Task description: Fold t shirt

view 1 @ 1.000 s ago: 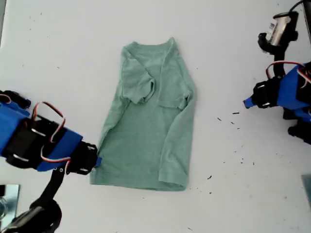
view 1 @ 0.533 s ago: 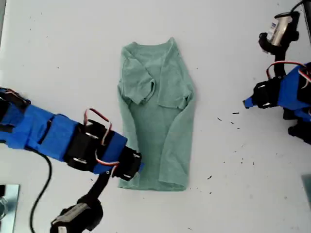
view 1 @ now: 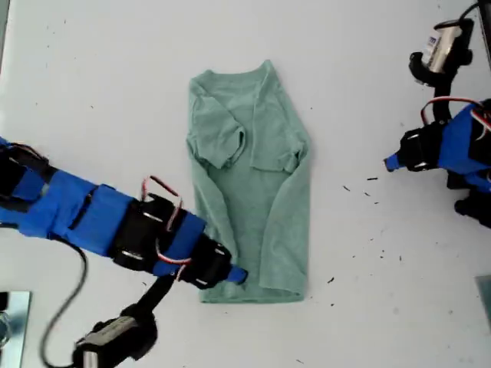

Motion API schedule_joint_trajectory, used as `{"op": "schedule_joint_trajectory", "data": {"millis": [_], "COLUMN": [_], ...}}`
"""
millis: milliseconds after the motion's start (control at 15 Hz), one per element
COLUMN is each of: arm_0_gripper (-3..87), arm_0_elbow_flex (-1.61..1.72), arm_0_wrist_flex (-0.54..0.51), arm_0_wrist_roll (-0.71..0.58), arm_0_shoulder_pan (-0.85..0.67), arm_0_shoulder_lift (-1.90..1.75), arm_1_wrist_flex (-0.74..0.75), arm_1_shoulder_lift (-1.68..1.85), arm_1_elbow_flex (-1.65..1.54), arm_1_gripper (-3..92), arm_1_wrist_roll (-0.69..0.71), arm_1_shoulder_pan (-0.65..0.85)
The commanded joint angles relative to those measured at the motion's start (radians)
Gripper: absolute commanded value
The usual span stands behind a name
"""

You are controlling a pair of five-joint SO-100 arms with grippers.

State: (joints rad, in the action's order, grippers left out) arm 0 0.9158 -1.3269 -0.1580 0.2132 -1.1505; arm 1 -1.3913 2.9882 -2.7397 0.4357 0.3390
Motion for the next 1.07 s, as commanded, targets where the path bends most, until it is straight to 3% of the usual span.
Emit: {"op": "schedule_joint_trajectory", "data": {"millis": [0, 133, 200, 267, 333, 400, 533, 667, 733, 800, 867, 1000], "arm_0_gripper": [13.1, 10.0, 4.6, -0.1, -0.1, -0.1, -0.1, -0.2, 12.5, 21.3, 23.9, 25.8], "arm_0_elbow_flex": [0.126, 0.634, 0.965, 1.324, 1.644, 1.875, 1.983, 1.822, 1.617, 1.342, 1.057, 0.617], "arm_0_wrist_flex": [-0.149, -0.121, 0.009, 0.233, 0.4, 0.5, 0.477, 0.385, 0.328, 0.222, 0.117, 0.032], "arm_0_wrist_roll": [0.051, 0.163, 0.212, 0.239, 0.331, 0.399, 0.459, 0.416, 0.36, 0.331, 0.291, 0.186], "arm_0_shoulder_pan": [-0.003, -0.044, -0.052, -0.054, -0.054, -0.044, -0.037, -0.051, -0.043, -0.015, 0.011, 0.044], "arm_0_shoulder_lift": [-0.476, -0.847, -1.032, -1.207, -1.359, -1.5, -1.634, -1.555, -1.433, -1.229, -1.0, -0.611], "arm_1_wrist_flex": [-0.005, -0.005, -0.005, -0.005, -0.005, -0.005, -0.003, -0.021, -0.043, -0.048, -0.028, -0.032], "arm_1_shoulder_lift": [0.011, 0.009, 0.009, 0.009, 0.009, 0.009, 0.003, -0.032, -0.137, -0.29, -0.456, -0.77], "arm_1_elbow_flex": [0.012, 0.011, 0.009, 0.008, 0.006, 0.003, 0.0, 0.089, 0.232, 0.419, 0.604, 0.923], "arm_1_gripper": [2.2, 2.2, 2.2, 2.2, 2.2, 2.2, 2.2, 2.2, 2.3, 9.3, 21.3, 33.7], "arm_1_wrist_roll": [-0.006, -0.011, -0.012, -0.017, -0.021, -0.026, -0.034, -0.051, -0.064, -0.092, -0.091, -0.087], "arm_1_shoulder_pan": [-0.006, -0.008, -0.012, -0.017, -0.021, -0.025, -0.028, -0.058, -0.101, -0.166, -0.229, -0.337]}}
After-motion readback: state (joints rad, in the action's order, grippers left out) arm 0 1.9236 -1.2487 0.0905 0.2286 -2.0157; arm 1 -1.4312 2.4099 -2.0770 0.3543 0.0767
